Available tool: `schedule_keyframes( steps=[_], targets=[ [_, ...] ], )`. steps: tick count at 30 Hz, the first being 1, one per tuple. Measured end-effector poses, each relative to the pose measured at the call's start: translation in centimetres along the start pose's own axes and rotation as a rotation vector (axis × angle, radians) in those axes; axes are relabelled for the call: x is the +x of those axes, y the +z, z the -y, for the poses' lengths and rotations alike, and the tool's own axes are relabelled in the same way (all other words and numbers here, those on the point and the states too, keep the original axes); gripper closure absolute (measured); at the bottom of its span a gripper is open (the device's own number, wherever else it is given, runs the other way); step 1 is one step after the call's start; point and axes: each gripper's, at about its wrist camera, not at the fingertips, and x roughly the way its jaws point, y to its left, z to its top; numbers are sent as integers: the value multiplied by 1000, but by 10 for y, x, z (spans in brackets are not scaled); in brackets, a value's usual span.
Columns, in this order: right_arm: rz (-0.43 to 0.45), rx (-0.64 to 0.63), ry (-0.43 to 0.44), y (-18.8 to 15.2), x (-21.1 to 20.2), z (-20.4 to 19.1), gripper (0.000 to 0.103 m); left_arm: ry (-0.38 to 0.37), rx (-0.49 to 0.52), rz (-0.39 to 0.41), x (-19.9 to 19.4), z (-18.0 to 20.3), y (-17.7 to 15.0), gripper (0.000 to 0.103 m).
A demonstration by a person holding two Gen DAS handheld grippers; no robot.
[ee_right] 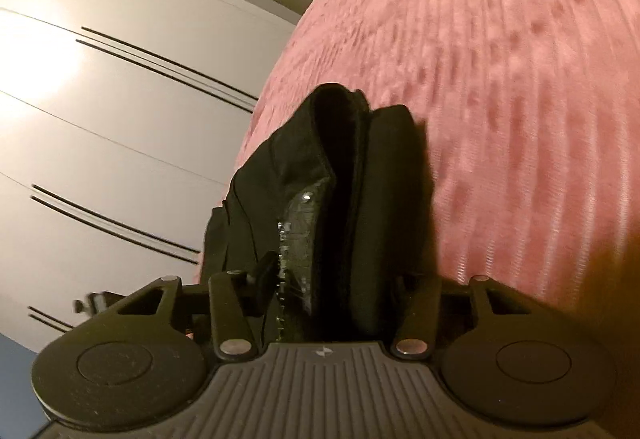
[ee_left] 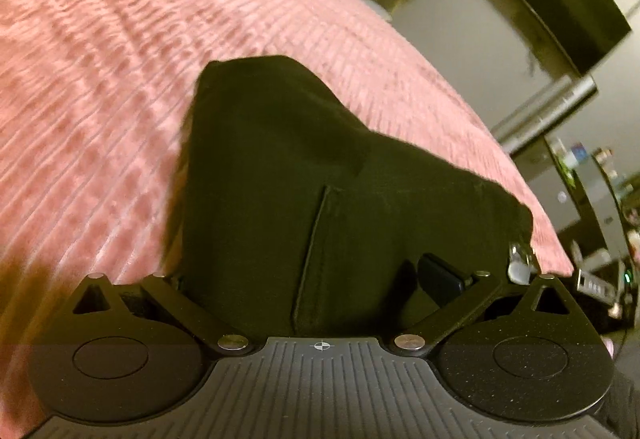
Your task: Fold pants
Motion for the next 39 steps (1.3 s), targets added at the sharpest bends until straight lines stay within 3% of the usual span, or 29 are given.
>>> schedule_keyframes(
  steps=[2, 5, 7, 12, 13, 14, 16, 18, 20, 23, 25, 28, 31, 35, 39],
  targets=[
    [8, -16, -6, 0, -2, -8, 67, -30, -45, 26, -6, -3, 2, 3],
    [26, -68, -7, 1, -6, -27, 69, -62, -119, 55, -17, -5, 6, 10],
    [42, -104, -7, 6, -5, -39, 70, -37, -105, 72, -21, 1, 10, 18],
    [91, -157, 10, 34, -4, -67, 70, -35, -100, 171, -37, 17, 28, 20],
    [104, -183, 3, 43, -2, -75, 68, -29, -115, 188, -39, 17, 32, 20],
    [118, -205, -19, 50, 0, -82, 56, -13, -132, 204, -39, 17, 36, 20],
    [166, -192, -103, 64, -1, -89, 43, 100, -144, 226, -39, 22, 43, 17],
    [187, -159, -196, 72, -2, -88, 40, 199, -142, 228, -39, 25, 42, 11],
    [219, -217, -291, 60, -7, -91, 38, 265, -93, 244, -44, 32, 31, 8],
    [253, -313, -322, 22, -17, -100, 40, 300, -32, 266, -53, 45, 12, 7],
    [258, -298, -287, -4, -26, -97, 45, 276, -61, 268, -58, 46, -2, 5],
    [261, -263, -332, -23, -29, -92, 55, 228, -167, 253, -61, 49, -19, 5],
    [227, -187, -327, -25, -34, -85, 55, 194, -209, 252, -58, 61, -29, 4],
    [223, -130, -285, -34, -32, -77, 55, 312, -90, 235, -48, 86, -39, 2],
    [224, -104, -296, -33, -19, -77, 55, 341, -110, 203, -41, 86, -47, 2]
  ],
)
